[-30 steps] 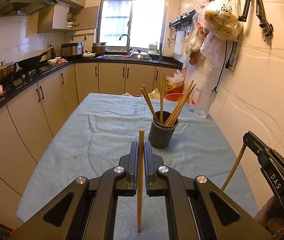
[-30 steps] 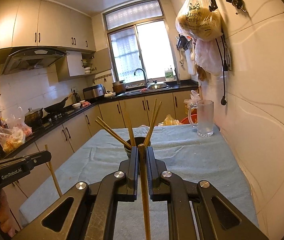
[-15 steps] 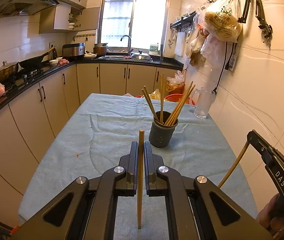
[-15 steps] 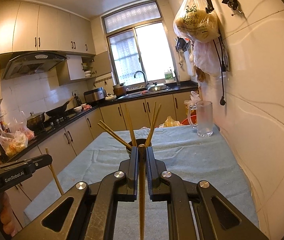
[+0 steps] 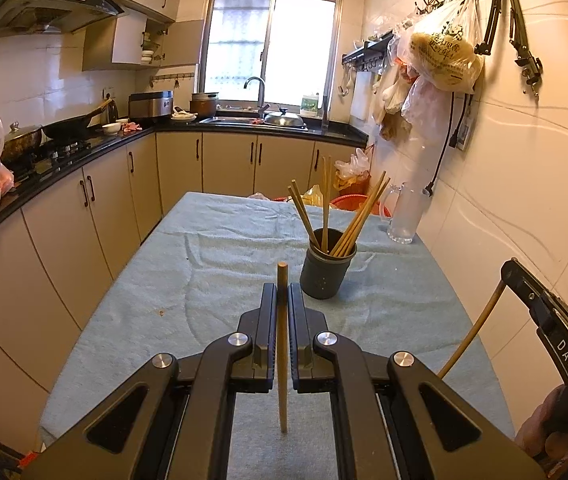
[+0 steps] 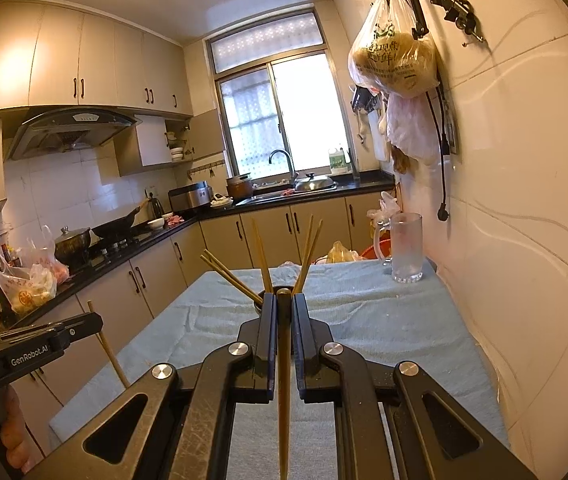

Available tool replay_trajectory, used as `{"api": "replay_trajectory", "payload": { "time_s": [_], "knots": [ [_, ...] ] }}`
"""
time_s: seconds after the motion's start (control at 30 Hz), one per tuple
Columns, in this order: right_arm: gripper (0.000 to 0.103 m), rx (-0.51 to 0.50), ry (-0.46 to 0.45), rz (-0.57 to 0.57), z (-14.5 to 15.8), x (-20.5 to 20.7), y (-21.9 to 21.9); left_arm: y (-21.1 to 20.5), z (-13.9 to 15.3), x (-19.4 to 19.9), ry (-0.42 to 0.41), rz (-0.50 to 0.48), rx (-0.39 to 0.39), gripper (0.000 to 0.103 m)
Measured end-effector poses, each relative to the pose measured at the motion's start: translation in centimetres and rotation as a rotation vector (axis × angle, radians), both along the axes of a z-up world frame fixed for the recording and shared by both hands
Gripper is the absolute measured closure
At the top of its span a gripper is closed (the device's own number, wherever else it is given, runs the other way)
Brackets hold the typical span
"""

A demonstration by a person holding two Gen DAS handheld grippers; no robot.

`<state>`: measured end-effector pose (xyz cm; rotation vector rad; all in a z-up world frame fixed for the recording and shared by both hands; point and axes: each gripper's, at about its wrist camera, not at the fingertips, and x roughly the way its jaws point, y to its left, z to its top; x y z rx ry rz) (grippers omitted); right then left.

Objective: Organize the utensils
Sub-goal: 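Carry the held chopsticks with both grippers toward the black holder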

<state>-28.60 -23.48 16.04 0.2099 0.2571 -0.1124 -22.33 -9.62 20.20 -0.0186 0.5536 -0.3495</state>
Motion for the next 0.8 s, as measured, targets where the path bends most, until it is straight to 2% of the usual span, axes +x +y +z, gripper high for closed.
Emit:
{"api": "replay_trajectory", "payload": {
  "time_s": [0.43, 0.8],
  "knots": [
    [0.095, -0.036, -0.019, 0.01, 1.3, -0.1, -0.2, -0.4, 0.6, 0.0, -0.033, 0.003, 0.03, 0.098],
    [0.095, -0.012, 0.003, 0.042, 2.5, 1.7, -1.5, -1.7, 1.3, 1.5, -0.045, -0.036, 0.088, 0.098]
  ]
}}
